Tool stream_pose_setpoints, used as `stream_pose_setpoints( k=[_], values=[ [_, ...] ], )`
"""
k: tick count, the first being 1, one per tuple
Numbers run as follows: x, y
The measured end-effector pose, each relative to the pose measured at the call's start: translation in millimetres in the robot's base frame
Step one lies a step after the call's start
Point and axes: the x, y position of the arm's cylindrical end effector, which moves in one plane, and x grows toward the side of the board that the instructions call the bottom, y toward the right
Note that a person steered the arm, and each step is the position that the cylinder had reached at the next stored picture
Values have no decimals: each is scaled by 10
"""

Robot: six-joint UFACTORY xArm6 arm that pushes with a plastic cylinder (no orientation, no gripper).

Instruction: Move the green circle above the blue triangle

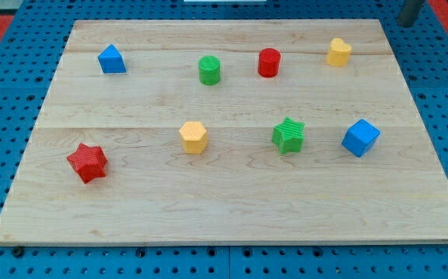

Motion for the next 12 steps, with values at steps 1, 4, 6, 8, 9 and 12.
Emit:
stream_pose_setpoints(
  k=[1, 4, 6, 8, 9, 12],
  values=[
    [-1, -1],
    [726, -434],
    [1319, -1512],
    [1482, -2817],
    [1613, -3191],
    [1143, -3990]
  ],
)
